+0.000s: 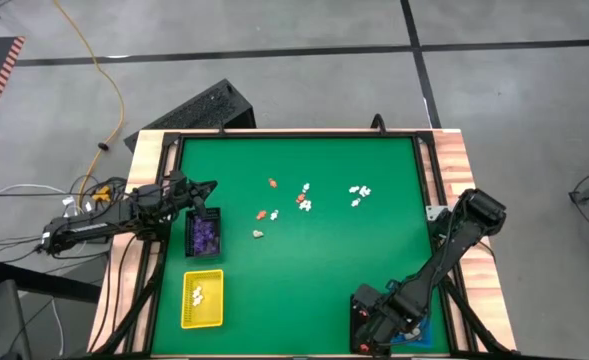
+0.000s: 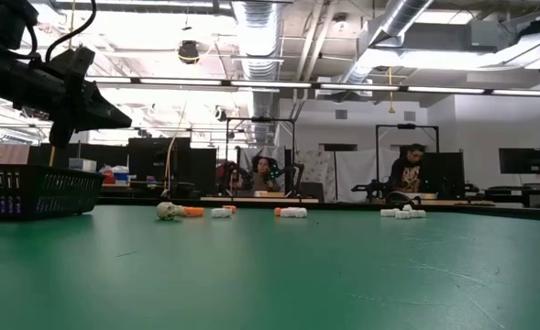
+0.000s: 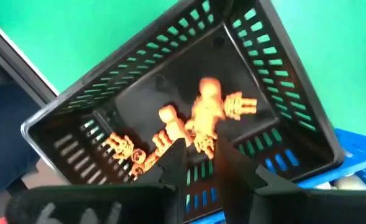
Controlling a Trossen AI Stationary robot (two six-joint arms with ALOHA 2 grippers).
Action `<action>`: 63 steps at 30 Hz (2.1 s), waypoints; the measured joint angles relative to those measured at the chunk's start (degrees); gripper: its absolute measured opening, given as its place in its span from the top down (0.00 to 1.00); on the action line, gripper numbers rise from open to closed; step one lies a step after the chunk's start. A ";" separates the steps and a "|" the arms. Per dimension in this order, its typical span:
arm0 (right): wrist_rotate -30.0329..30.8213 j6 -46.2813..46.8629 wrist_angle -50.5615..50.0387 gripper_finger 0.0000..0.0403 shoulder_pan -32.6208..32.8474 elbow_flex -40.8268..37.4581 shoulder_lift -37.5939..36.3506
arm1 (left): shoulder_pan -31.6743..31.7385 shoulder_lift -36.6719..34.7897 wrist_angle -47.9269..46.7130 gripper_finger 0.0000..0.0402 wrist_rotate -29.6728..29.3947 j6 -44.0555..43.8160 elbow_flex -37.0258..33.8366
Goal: Sort Halloween decoration
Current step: Put the orange skeleton toy into the bottom black basket
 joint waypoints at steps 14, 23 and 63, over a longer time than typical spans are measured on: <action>0.04 -17.01 3.46 0.75 -5.93 3.37 -2.81 | 0.01 0.01 0.00 0.97 0.59 -0.55 0.00; 0.12 -44.04 3.43 0.74 -20.52 6.61 -4.70 | 0.01 0.01 0.00 0.97 0.61 -0.66 0.01; 0.21 -108.99 20.79 0.74 -59.90 6.73 7.46 | 0.00 0.81 0.00 0.97 -0.43 -2.16 0.00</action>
